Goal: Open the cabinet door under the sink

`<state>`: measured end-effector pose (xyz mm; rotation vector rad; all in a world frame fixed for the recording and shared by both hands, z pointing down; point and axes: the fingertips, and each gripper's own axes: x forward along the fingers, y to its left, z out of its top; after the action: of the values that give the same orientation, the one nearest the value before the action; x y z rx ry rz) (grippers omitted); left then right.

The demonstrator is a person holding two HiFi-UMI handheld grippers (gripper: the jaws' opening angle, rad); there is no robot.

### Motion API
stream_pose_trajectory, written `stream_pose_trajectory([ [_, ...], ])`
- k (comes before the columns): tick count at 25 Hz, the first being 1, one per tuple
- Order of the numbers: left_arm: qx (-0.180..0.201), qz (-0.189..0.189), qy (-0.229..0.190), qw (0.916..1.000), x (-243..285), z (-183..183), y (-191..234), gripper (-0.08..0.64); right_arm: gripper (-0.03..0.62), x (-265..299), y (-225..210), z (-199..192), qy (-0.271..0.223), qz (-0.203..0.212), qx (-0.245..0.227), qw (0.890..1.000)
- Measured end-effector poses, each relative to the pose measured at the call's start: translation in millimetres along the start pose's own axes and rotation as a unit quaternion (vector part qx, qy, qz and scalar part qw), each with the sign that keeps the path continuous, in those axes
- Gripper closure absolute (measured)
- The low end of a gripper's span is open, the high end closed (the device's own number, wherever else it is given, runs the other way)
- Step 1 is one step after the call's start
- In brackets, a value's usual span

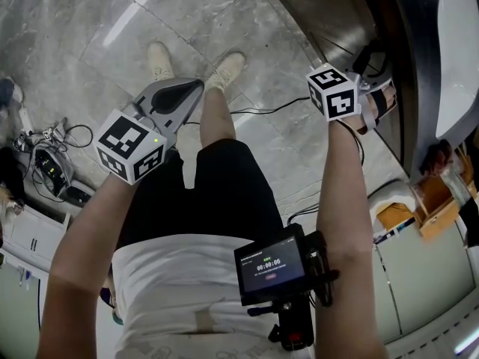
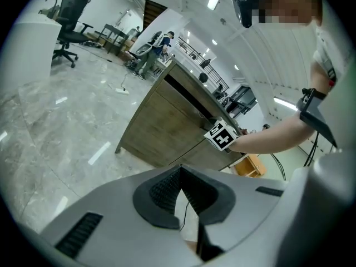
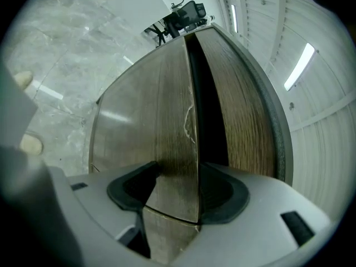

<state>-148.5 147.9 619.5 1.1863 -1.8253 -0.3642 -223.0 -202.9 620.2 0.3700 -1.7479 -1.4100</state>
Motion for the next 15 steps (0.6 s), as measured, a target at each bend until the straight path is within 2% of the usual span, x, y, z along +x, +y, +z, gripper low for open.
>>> stream_pose_trajectory([
  [5,-0.004,-0.001,-0.003,1.0000,2,-3,3,0.551,0.364,-7,6,1,0.018,0.049,0.010,0.999],
  [9,-0.006,-0.006,-0.008,0.9999,4,-2,4,0.551,0.364,-10,11,9,-0.005,0.094,0.020,0.995],
  [13,-0.006,-0.014,-0.014,0.9998,4,4,-5,0.551,0.368,-17,8,7,-0.006,0.134,0.031,0.990],
  [15,-0.007,-0.016,-0.016,0.9997,2,3,-7,0.551,0.395,-23,10,7,-0.008,0.150,0.040,0.988],
])
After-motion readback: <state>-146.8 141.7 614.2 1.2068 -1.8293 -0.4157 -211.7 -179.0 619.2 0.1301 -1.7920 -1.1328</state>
